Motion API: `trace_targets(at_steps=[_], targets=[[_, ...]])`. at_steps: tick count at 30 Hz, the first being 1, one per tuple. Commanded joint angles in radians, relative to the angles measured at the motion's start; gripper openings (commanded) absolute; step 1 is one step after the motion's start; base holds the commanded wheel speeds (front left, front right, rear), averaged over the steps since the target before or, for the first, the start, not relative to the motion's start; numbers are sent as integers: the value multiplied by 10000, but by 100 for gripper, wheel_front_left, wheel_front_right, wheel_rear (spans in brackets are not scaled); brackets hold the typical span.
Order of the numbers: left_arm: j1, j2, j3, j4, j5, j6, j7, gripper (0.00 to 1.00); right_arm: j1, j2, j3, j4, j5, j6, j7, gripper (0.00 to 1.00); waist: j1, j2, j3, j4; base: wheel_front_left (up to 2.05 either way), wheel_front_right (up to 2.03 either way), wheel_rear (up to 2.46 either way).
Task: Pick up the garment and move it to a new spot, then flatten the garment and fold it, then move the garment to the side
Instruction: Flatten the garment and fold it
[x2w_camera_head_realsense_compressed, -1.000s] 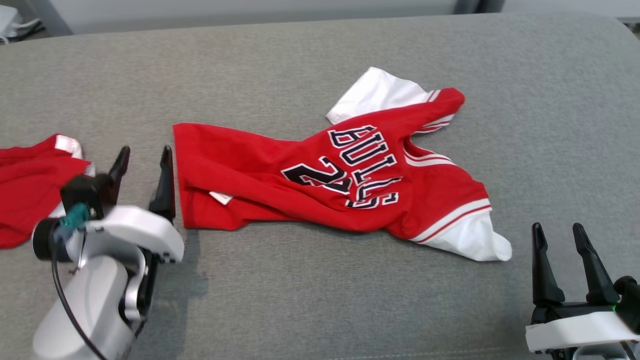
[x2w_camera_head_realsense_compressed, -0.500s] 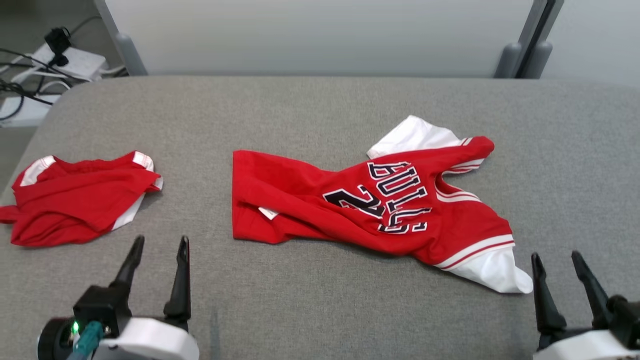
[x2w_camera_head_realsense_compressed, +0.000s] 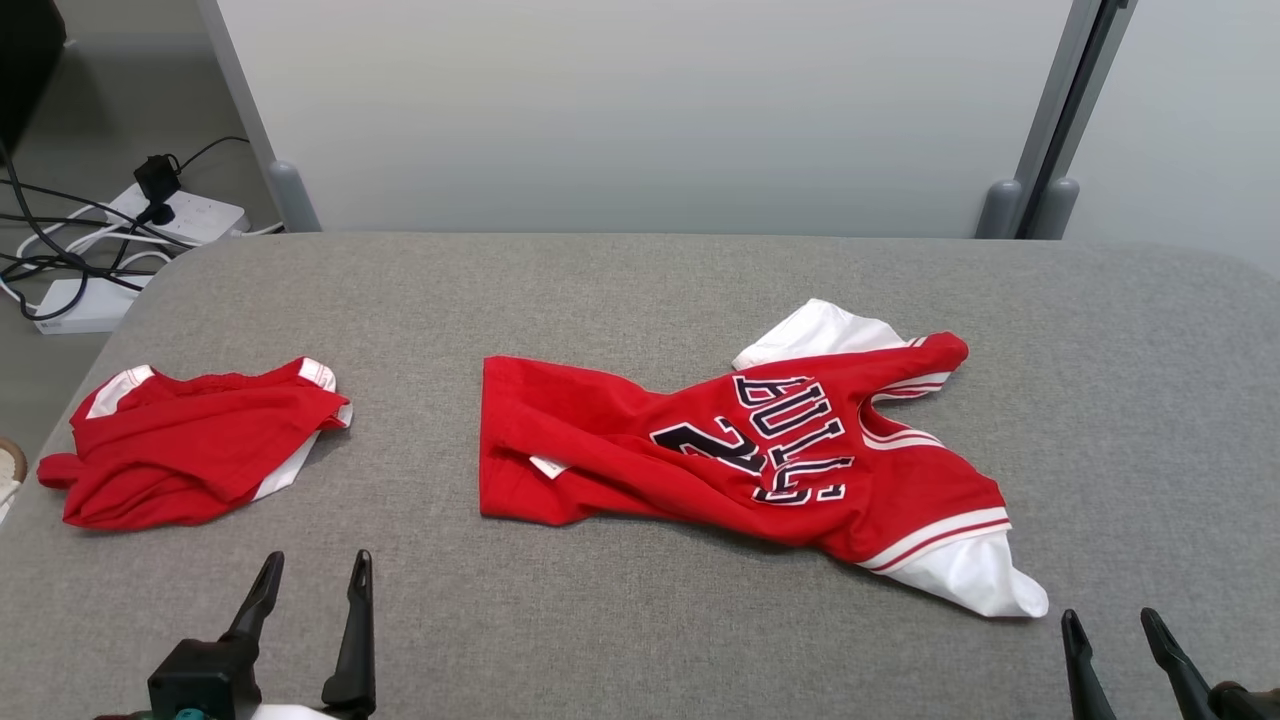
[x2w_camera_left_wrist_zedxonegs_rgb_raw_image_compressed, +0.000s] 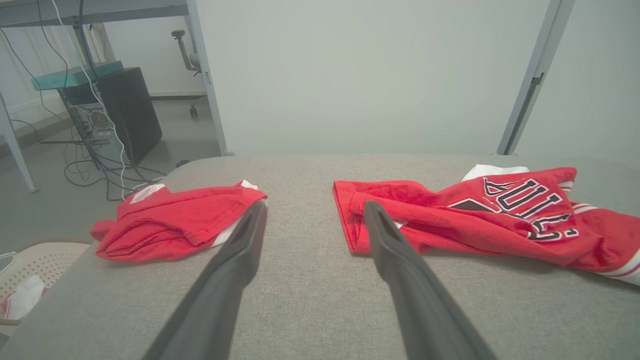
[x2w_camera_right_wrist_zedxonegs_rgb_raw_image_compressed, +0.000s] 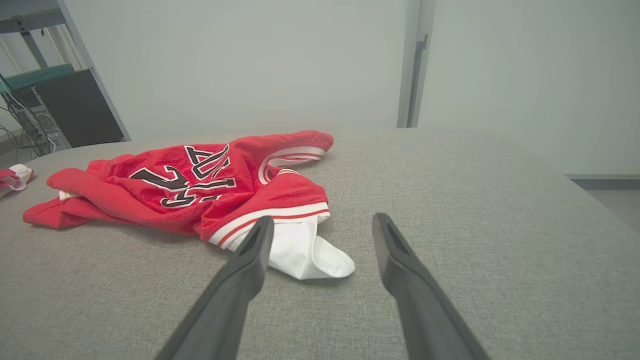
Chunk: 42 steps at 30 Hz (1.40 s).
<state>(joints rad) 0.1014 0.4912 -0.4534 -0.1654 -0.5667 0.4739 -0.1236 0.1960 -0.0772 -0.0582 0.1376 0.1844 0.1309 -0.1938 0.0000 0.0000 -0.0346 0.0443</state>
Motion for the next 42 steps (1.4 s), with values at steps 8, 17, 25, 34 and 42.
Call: trace_targets(at_steps=[8,17,25,34,42], targets=[[-196,306,452,-294,-155,131,57,100,-178,-177,253,-368,56,-2,52,100,0,0,-51,-31,0,0,0],[-288,262,318,-259,-187,96,154,100,-249,-156,263,-350,65,-2,29,100,0,0,-16,-16,0,0,0],[-703,211,154,-138,-341,-169,438,100,-331,-312,158,-180,29,-2,202,100,0,0,199,-115,0,0,0],[-2514,-190,-332,898,-750,-1411,990,100,-1072,-1045,101,554,-147,-2,444,100,0,0,1466,-377,0,0,0],[-4383,-632,-599,2391,-965,-2404,1329,100,-2339,-1475,700,1448,-351,-2,349,100,0,0,2636,-565,0,0,0]])
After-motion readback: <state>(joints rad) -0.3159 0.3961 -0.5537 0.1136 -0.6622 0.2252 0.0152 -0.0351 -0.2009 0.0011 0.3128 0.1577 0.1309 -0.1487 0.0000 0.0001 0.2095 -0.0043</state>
